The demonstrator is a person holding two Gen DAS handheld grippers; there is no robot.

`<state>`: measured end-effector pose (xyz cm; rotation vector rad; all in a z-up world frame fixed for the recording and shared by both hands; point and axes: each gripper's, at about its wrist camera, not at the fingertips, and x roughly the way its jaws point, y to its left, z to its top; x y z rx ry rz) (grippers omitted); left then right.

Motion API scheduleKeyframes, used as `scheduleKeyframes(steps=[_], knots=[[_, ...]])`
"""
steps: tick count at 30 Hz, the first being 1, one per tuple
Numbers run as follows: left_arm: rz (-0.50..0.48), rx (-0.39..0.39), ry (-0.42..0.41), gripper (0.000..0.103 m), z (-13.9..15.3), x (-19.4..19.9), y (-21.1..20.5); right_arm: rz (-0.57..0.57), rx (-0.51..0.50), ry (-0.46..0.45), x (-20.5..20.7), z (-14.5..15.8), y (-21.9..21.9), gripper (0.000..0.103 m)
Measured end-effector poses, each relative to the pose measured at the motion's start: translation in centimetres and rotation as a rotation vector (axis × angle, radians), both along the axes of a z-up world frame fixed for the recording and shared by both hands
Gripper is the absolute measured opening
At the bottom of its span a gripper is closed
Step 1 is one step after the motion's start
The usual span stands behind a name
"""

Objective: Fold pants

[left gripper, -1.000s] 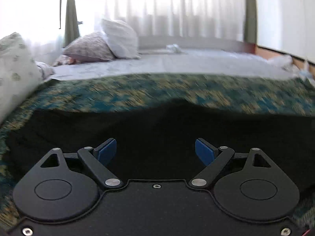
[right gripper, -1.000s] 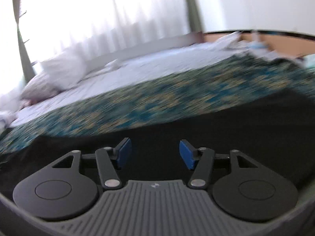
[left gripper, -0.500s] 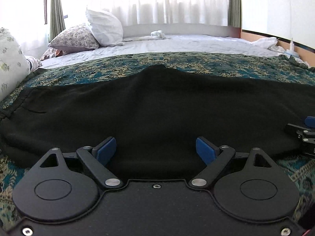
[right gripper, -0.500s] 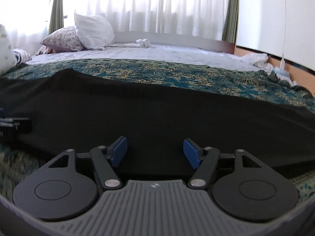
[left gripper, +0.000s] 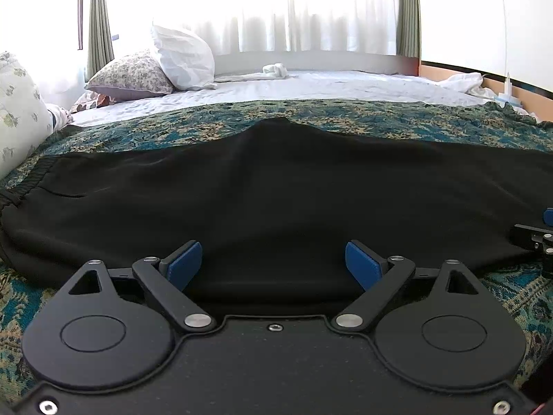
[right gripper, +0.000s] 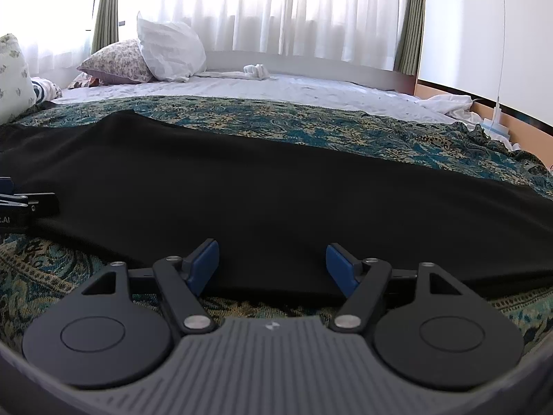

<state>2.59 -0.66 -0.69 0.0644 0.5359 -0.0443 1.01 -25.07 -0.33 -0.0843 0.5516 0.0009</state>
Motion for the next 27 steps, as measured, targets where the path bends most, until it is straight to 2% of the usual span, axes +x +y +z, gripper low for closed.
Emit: scheduleKeyframes(steps=[6,10,12,16,18,19,21,27], knots=[[-0.003,-0.003,-0.007,0.09,0.0,-0.2,0.2,-0.011,0.0,0.007,0.0,0.2,0.2,0.08],[-0.018,-0.017,0.045,0.086,1.0,0.1,0.4,-0.029,0.007,0.018,0.0,1.0,0.4,0.082],[-0.047,-0.05,0.074,0.069,2.0,0.4,1.0,-0.044,0.028,0.006,0.0,1.6,0.5,0.082],[-0.064,-0.127,0.078,0.058,4.3,2.3,2.3,-0.011,0.044,-0.035,0.3,2.0,2.7,0.082],[-0.074,-0.119,0.077,0.039,5.3,4.2,2.4,0.025,0.046,-0.036,1.0,1.8,4.5,0.082],[-0.075,-0.108,0.08,0.035,5.7,5.2,2.3,0.047,0.049,-0.034,1.4,1.7,5.4,0.081],[-0.082,-0.093,0.097,0.018,6.1,7.5,2.0,0.091,0.058,-0.043,1.9,1.6,7.4,0.073],[-0.1,-0.153,0.201,0.016,5.5,14.6,1.1,0.153,0.109,-0.018,4.1,1.1,11.2,0.056]])
